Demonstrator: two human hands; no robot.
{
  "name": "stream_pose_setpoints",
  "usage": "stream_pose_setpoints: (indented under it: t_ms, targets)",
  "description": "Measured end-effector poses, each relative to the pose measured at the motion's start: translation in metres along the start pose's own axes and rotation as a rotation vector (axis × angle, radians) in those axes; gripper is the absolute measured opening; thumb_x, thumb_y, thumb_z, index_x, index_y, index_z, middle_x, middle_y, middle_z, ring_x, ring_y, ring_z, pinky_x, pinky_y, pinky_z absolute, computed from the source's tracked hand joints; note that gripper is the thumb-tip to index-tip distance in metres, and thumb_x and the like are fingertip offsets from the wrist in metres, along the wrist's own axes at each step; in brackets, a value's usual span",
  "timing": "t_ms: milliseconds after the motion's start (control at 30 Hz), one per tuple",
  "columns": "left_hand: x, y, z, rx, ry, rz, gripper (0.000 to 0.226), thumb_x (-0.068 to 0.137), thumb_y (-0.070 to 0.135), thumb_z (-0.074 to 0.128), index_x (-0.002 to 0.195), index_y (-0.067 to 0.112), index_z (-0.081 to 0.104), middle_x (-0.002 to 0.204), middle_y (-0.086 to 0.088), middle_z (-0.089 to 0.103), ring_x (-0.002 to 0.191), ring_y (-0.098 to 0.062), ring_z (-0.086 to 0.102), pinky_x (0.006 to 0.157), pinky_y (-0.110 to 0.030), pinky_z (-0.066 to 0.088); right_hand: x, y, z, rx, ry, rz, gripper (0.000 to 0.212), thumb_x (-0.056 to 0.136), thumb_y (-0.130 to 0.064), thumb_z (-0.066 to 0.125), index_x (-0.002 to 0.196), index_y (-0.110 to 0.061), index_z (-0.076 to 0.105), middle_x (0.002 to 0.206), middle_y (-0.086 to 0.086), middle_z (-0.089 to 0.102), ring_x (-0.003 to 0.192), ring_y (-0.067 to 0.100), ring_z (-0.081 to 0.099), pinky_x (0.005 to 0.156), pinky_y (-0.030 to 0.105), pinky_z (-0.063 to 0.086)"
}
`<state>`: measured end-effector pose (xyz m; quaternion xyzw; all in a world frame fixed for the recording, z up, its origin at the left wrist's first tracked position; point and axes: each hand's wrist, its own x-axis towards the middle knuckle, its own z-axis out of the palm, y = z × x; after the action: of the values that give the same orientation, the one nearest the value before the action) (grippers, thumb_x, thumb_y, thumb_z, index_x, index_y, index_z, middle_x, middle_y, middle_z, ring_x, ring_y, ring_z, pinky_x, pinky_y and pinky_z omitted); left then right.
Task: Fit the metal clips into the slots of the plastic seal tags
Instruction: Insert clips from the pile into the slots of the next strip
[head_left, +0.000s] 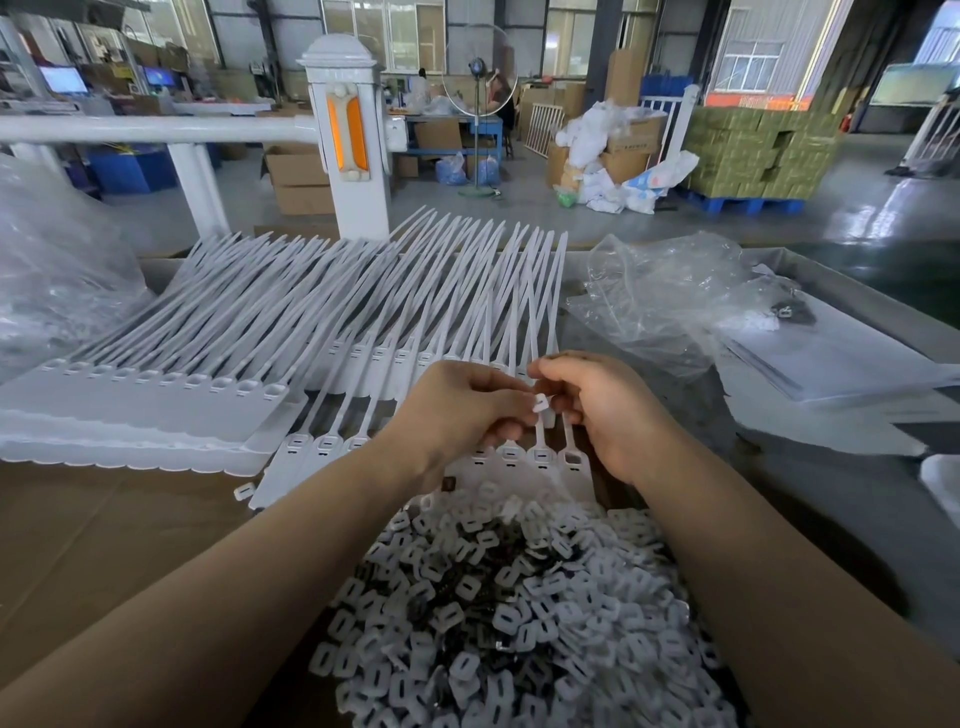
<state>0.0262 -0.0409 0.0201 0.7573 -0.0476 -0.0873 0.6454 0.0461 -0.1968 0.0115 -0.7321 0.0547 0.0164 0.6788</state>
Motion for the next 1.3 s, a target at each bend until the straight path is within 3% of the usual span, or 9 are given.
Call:
stream_pose_setpoints:
  t_ms: [167,267,400,567,800,933,1033,1167,1300]
  targets:
    - [-0.001,-0.002,0.010,0.203,0.020,0.066,0.004,0.082,0.022,0.077,0.082,0.019,0.078,0.060,0.007,0.067,0.050,-0.001,0.053,0.049,-0.013,0.042,0.000,-0.001,0.001,0.027,0.005,0.008,0.017,0.091,-0.016,0.061,0.080,-0.016,0.074,0.067,-0.004,0.067,0.070,0.015,0.053,0.061,0.028,0.039]
    - [-0.003,-0.007,0.023,0.395,0.013,0.131,0.008,0.083,0.027,0.073,0.081,0.021,0.079,0.057,0.008,0.064,0.047,-0.001,0.050,0.051,-0.023,0.043,-0.001,-0.002,0.000,0.059,-0.001,0.035,0.016,0.091,-0.017,0.062,0.080,-0.016,0.073,0.066,-0.004,0.066,0.063,0.013,0.051,0.056,0.027,0.040]
    - [-0.005,-0.010,0.033,0.612,0.029,0.158,0.015,0.083,0.032,0.068,0.078,0.022,0.078,0.071,0.003,0.073,0.068,-0.012,0.066,0.069,-0.035,0.057,-0.001,-0.001,0.000,0.053,0.003,0.059,0.012,0.087,-0.021,0.066,0.081,-0.018,0.075,0.069,-0.004,0.067,0.071,0.015,0.050,0.064,0.032,0.039]
    - [-0.005,-0.010,0.035,0.677,0.047,0.164,0.017,0.080,0.032,0.065,0.078,0.020,0.077,0.073,0.001,0.073,0.071,-0.015,0.067,0.072,-0.038,0.058,0.000,0.000,0.000,0.065,0.004,0.058,0.012,0.086,-0.020,0.066,0.077,-0.019,0.075,0.066,-0.005,0.067,0.071,0.015,0.050,0.064,0.032,0.038]
    - [-0.007,-0.010,0.036,0.732,0.097,0.250,0.006,0.079,0.032,0.070,0.075,0.030,0.072,0.075,0.010,0.070,0.074,-0.009,0.065,0.070,-0.033,0.057,0.000,0.000,0.001,0.074,-0.012,0.050,0.011,0.085,-0.020,0.067,0.077,-0.019,0.075,0.067,-0.004,0.067,0.069,0.016,0.053,0.061,0.032,0.042]
    - [-0.009,-0.007,0.035,0.800,0.020,0.381,0.009,0.085,0.028,0.069,0.087,0.032,0.076,0.088,0.009,0.073,0.080,-0.011,0.066,0.075,-0.032,0.055,-0.001,-0.001,0.001,0.120,-0.023,0.048,0.012,0.086,-0.016,0.066,0.078,-0.016,0.074,0.066,-0.001,0.067,0.064,0.020,0.059,0.055,0.030,0.049]
    - [-0.010,-0.004,0.029,0.925,-0.073,0.555,0.014,0.090,0.024,0.066,0.097,0.026,0.078,0.101,0.006,0.071,0.087,-0.015,0.066,0.080,-0.036,0.054,-0.001,0.000,0.001,0.140,-0.022,0.053,0.012,0.088,-0.016,0.065,0.080,-0.015,0.075,0.071,0.002,0.068,0.071,0.023,0.058,0.060,0.032,0.049]
    - [-0.013,0.001,0.019,1.200,-0.239,0.731,0.025,0.098,0.028,0.052,0.112,0.026,0.072,0.108,0.004,0.065,0.092,-0.016,0.062,0.082,-0.035,0.050,-0.002,-0.001,0.002,0.133,-0.018,0.056,0.010,0.088,-0.016,0.066,0.083,-0.013,0.074,0.073,0.003,0.066,0.065,0.017,0.058,0.057,0.029,0.047]
    - [-0.016,0.004,0.017,1.420,-0.299,0.825,0.032,0.097,0.024,0.043,0.122,0.029,0.063,0.112,0.008,0.057,0.099,-0.013,0.055,0.086,-0.032,0.046,-0.003,-0.003,0.002,0.146,-0.028,0.079,0.009,0.089,-0.015,0.065,0.086,-0.010,0.072,0.072,0.003,0.065,0.060,0.016,0.055,0.055,0.029,0.045]
